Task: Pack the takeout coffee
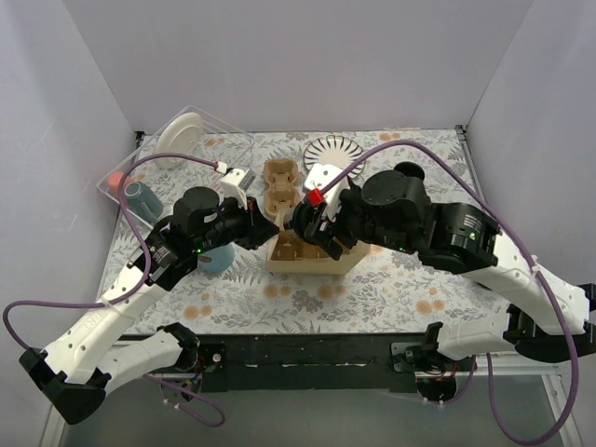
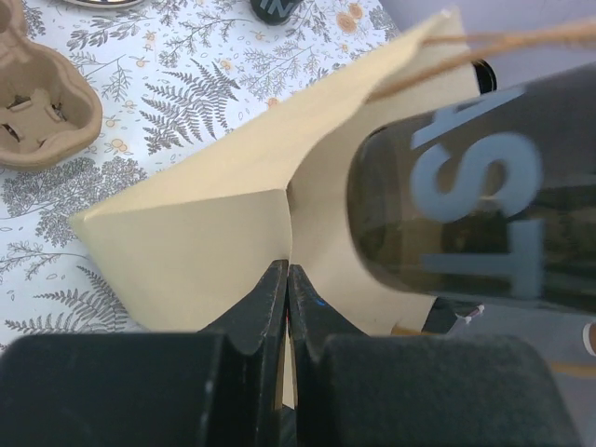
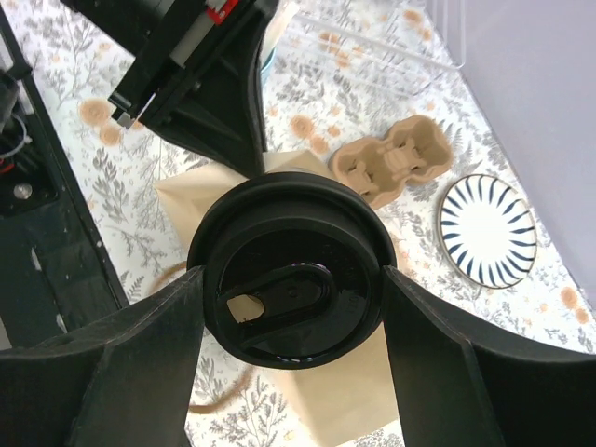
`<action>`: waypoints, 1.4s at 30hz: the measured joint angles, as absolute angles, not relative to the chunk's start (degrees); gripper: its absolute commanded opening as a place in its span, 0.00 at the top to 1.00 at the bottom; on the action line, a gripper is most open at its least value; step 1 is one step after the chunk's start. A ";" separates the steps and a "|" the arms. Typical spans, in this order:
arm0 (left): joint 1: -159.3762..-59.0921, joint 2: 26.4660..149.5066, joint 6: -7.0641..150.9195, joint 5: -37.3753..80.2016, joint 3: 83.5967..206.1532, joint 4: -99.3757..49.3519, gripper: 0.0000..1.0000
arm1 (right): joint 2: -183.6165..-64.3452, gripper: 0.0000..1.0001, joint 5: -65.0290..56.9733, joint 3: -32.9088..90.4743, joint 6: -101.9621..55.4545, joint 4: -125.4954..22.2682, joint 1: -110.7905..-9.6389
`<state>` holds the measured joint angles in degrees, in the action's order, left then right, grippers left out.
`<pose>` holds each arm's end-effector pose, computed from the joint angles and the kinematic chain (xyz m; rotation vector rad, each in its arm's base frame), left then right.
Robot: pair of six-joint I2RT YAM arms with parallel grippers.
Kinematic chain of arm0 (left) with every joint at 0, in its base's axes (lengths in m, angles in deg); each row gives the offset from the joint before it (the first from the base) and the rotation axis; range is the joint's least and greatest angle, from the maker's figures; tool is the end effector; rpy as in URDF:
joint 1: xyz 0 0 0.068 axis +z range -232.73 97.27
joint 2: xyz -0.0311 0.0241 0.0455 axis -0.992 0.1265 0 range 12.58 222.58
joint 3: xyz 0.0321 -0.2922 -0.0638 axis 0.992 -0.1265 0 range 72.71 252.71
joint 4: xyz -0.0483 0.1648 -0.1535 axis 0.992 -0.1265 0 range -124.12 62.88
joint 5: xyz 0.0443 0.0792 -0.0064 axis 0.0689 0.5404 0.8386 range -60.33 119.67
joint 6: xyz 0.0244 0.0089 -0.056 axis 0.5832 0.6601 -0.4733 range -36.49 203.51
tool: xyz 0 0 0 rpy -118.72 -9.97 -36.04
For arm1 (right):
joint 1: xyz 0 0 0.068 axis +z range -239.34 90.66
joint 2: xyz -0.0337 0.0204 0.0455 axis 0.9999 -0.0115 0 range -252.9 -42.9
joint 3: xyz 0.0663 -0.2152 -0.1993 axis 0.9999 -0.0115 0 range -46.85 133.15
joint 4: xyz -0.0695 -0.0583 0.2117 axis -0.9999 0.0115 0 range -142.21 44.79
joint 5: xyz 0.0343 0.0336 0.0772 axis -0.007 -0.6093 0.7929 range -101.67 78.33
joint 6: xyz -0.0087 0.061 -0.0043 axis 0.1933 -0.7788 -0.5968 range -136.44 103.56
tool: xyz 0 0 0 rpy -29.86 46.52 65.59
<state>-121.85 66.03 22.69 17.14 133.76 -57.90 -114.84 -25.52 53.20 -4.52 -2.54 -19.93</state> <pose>0.1155 -0.1071 0.3891 -0.2602 2.2127 -1.2794 0.0802 0.1818 0.5005 -1.1505 1.5868 0.4309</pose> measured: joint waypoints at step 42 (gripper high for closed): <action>-121.85 65.48 24.77 15.98 133.83 -57.29 0.72 | -109.40 0.60 -30.65 32.11 -3.42 -8.75 -17.27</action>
